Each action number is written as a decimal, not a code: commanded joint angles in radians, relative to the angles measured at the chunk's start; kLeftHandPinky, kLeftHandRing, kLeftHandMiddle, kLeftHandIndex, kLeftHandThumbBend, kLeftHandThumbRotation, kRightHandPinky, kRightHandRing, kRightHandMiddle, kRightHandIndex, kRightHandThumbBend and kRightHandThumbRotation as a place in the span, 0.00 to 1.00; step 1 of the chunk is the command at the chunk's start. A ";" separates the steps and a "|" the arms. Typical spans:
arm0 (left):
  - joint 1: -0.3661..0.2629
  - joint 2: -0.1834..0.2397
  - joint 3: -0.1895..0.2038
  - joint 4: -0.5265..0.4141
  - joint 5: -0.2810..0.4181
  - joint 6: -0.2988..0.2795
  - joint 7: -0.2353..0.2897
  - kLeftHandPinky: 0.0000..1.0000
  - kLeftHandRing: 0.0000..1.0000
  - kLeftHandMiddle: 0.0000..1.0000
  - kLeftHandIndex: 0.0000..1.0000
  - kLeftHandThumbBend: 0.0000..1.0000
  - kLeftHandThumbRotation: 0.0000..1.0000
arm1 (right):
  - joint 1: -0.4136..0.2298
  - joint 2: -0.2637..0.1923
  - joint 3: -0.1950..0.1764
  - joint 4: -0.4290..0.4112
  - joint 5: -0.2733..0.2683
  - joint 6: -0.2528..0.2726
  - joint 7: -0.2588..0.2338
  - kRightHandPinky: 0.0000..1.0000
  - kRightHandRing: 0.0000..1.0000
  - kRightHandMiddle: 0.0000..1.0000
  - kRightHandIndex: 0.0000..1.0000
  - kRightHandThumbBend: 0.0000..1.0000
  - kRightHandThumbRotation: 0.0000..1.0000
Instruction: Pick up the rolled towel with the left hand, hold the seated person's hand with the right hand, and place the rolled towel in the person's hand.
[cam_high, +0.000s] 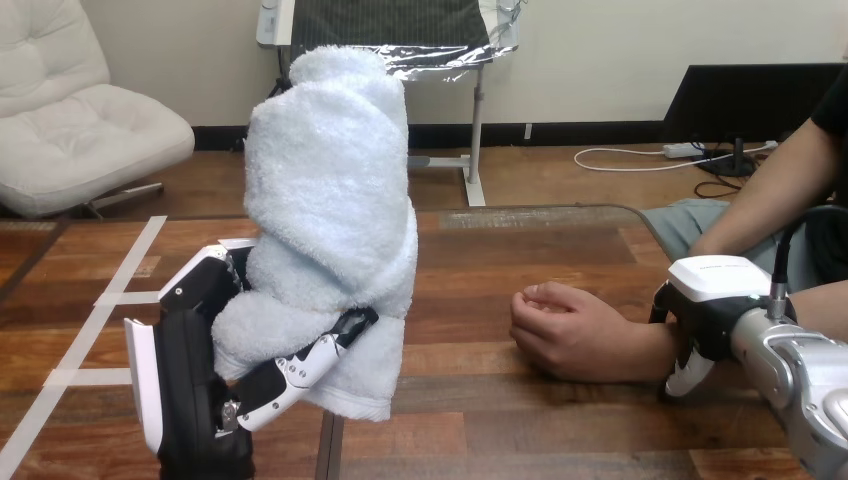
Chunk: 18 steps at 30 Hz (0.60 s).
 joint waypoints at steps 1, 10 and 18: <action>-0.016 -0.031 0.002 -0.074 -0.008 -0.002 0.002 0.32 0.35 0.42 0.47 0.57 0.00 | -0.021 0.022 0.022 0.077 0.000 0.027 0.002 0.31 0.41 0.51 0.58 0.64 0.00; -0.013 -0.031 0.005 -0.080 0.002 0.006 0.006 0.32 0.35 0.41 0.47 0.57 0.00 | -0.022 0.013 0.020 0.085 0.010 0.023 0.005 0.27 0.38 0.49 0.52 0.62 0.00; -0.014 -0.029 0.002 -0.075 -0.003 0.005 0.004 0.32 0.35 0.41 0.48 0.56 0.00 | -0.027 0.008 0.023 0.091 0.005 0.031 0.015 0.29 0.41 0.51 0.52 0.61 0.00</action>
